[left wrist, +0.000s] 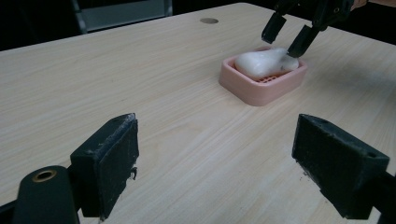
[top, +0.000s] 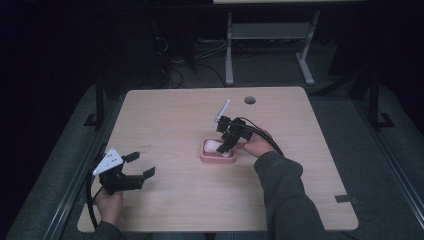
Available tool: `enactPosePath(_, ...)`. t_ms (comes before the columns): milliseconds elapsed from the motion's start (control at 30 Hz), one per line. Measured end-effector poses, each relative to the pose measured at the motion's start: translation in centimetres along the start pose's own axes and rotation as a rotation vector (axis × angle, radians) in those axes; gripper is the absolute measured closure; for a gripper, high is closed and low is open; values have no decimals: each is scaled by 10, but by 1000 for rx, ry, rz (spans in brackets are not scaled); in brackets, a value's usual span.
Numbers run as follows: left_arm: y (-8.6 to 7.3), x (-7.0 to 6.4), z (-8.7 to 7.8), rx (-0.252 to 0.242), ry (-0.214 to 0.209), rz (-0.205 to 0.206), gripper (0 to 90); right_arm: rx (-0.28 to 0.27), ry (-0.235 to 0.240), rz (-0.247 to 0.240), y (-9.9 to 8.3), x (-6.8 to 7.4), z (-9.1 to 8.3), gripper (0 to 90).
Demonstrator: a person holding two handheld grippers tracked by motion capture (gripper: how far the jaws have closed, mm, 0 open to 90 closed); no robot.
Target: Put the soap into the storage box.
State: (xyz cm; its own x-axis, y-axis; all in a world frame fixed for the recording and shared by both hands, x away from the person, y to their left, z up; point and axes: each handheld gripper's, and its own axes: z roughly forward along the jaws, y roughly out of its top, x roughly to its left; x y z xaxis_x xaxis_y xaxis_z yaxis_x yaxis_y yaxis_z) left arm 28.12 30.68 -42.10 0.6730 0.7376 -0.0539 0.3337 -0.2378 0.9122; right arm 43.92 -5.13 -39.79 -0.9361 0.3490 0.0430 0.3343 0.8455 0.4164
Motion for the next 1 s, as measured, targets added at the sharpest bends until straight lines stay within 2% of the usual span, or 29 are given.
enactPosePath(800, 0, 0, 1, 1, 0, 0, 140, -30, -4, 47, -26, 3, -17, 349)
enactPosePath(1000, 0, -1, 1, 4, 1, 0, 141, -55, -10, 56, -34, 5, -22, 348)
